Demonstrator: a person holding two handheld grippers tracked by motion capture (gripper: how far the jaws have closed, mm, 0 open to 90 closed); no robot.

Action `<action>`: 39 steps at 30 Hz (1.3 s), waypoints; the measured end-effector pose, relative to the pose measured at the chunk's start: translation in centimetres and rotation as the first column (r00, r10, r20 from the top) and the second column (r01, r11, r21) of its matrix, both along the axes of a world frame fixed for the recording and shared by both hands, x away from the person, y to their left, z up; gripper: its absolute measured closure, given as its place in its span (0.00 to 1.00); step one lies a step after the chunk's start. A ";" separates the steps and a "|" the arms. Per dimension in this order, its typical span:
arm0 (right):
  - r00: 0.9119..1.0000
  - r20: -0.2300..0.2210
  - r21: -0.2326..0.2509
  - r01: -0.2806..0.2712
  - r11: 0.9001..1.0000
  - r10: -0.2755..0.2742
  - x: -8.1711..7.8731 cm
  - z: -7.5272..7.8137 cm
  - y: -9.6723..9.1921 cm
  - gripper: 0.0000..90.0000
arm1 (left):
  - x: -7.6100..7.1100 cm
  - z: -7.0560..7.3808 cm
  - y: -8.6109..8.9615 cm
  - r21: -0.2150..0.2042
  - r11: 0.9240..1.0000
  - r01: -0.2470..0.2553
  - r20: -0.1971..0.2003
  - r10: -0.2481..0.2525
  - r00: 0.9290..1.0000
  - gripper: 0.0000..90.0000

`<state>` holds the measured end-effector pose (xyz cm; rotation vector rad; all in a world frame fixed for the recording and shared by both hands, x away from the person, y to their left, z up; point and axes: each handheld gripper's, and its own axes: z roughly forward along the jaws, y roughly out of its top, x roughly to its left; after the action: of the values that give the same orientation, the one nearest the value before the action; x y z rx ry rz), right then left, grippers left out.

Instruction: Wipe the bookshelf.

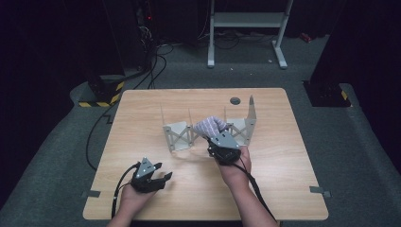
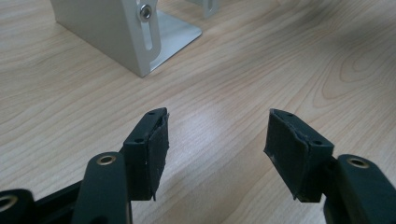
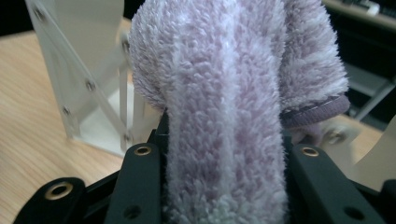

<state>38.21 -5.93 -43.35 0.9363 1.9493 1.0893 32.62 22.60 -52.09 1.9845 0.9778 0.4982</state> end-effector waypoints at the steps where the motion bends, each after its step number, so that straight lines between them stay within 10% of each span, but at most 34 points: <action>1: 1.000 0.000 0.000 0.000 1.000 0.000 0.0 0.0 0.0 0.68 | 0.0 0.0 0.0 0.000 1.000 0.000 0.000 0.000 1.000 0.44; 8: 0.980 -0.196 -0.085 0.026 0.996 -0.042 1.6 -6.4 0.5 0.68 | 0.4 0.1 -0.6 -0.012 1.000 0.012 -0.001 -0.012 1.000 0.44; 15: 0.967 -0.250 -0.101 0.020 0.995 -0.044 1.7 -8.6 0.5 0.68 | 0.5 -0.1 -0.6 -0.007 1.000 0.009 -0.014 -0.009 1.000 0.43; 30: 0.994 -0.099 -0.039 -0.053 0.998 0.049 0.3 -2.1 2.3 0.68 | 0.4 0.1 -0.2 -0.021 1.000 0.009 -0.004 -0.009 1.000 0.43; 39: 0.993 0.019 0.009 -0.114 0.993 0.114 -0.7 2.1 4.4 0.68 | 0.3 0.1 -0.2 -0.011 1.000 0.014 -0.004 -0.014 1.000 0.43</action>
<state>37.50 -1.51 -41.22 0.8255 2.0045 1.1692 32.94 22.44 -52.03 1.9816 0.9672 0.4800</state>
